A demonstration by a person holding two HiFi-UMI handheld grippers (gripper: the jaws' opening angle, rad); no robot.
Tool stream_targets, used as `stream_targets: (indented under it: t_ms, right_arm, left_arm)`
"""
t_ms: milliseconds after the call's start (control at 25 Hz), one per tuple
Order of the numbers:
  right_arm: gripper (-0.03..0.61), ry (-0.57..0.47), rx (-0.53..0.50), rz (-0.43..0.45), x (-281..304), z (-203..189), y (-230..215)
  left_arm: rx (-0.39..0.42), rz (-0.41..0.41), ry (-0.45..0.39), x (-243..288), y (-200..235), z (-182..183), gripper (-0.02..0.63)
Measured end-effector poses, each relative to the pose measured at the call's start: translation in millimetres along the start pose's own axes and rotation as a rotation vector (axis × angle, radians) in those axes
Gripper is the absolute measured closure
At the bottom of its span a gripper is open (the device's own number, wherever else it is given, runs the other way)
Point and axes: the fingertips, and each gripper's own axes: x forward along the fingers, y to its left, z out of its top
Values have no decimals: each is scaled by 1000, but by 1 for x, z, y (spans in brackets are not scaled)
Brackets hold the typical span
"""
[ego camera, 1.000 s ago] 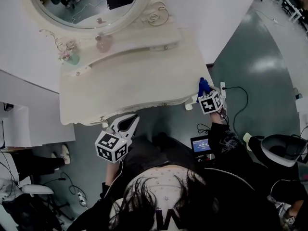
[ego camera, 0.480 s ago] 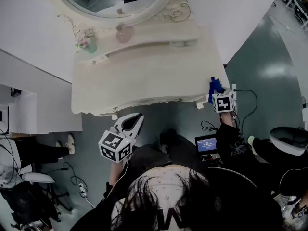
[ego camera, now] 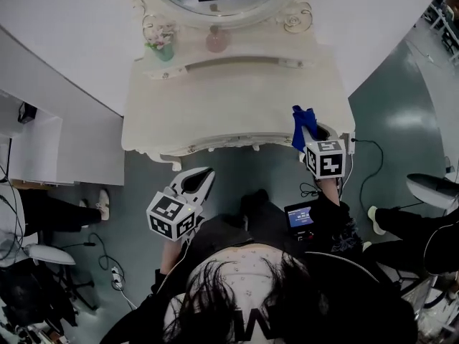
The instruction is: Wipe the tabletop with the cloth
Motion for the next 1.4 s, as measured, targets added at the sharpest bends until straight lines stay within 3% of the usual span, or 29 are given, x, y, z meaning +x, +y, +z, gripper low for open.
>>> stream_targets:
  t_ms: [320,640,1040,1400]
  right_arm:
    - [500,-82,33,91,-62,8,139]
    - [500,-85,57,136,-106,-15,233]
    - [500,-65,3,164,-141,-28,276]
    - [500,-48,-33,231,-167,-56,300]
  left_arm:
    - [7,-31,-7,-84,13,-38,617]
    - [23,-114,-29,-129,7,-65,617]
    - [23,-189,-42,-138,-21,-81,617]
    - [49,-193,-35,-146,-59,-83,617]
